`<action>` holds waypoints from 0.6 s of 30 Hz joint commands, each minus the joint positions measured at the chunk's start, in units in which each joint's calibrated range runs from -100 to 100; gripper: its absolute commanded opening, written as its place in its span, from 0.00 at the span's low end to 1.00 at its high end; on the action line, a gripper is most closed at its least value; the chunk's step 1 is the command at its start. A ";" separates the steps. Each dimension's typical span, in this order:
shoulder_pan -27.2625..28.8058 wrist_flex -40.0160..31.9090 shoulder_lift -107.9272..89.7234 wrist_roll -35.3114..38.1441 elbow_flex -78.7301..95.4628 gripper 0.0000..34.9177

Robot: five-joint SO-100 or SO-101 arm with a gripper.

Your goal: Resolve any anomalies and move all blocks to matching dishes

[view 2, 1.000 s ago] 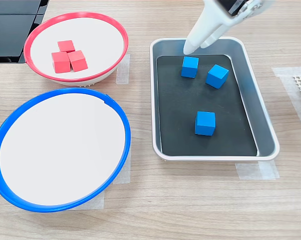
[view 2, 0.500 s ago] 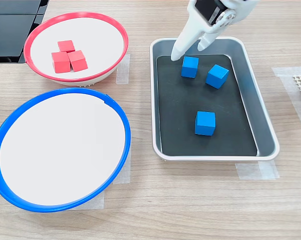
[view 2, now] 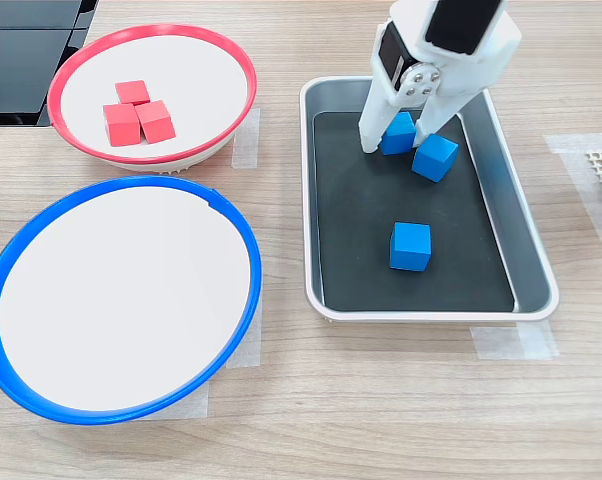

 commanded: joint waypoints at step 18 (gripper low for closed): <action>-25.27 -2.83 3.36 -4.15 -32.83 0.02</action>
